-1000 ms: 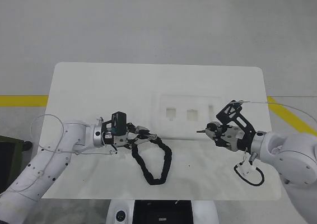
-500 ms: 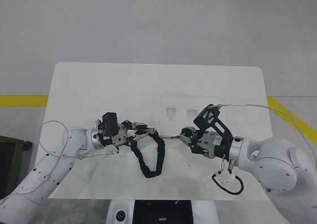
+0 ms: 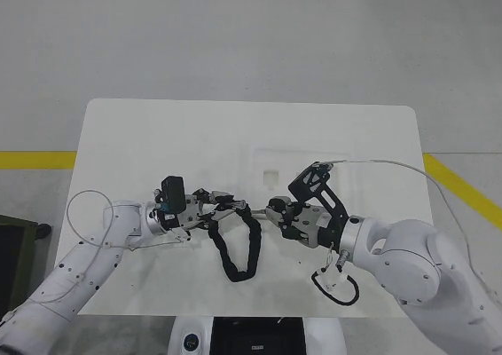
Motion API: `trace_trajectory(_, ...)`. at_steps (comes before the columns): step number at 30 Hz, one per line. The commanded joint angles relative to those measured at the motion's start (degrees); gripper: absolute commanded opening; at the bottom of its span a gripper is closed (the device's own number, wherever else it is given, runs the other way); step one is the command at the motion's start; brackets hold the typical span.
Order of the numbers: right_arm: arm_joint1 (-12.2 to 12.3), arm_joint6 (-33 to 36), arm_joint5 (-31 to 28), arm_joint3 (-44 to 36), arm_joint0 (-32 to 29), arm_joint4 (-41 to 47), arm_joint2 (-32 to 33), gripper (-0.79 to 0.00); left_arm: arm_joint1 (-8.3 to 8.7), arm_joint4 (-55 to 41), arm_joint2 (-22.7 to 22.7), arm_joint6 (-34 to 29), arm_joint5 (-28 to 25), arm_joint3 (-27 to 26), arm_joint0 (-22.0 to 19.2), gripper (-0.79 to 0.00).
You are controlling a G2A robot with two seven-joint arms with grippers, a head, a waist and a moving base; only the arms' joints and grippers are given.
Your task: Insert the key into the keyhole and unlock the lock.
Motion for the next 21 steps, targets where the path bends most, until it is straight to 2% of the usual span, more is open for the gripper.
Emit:
trace_trajectory(1, 0.00, 0.00, 0.00, 0.00, 0.00, 0.00, 0.00, -0.785, 0.00, 0.00, 0.00, -0.01, 0.00, 0.00, 0.00, -0.785)
trace_trajectory(6, 0.00, 0.00, 0.00, 0.00, 0.00, 0.00, 0.00, -0.785, -0.02, -0.26, -0.02, -0.11, 0.15, -0.09, 0.12, -0.785)
trace_trajectory(13, -0.05, -0.85, -0.32, 0.04, -0.35, 0.26, -0.03, -0.785, 0.21, -2.15, -2.77, -1.52, -0.08, -0.33, 0.54, -0.785)
trace_trajectory(21, -0.33, -0.42, -1.70, -1.03, -0.41, 2.17, -0.02, -0.785, -0.42, -1.03, -2.44, 11.54, -0.66, 2.74, 1.63, -0.785)
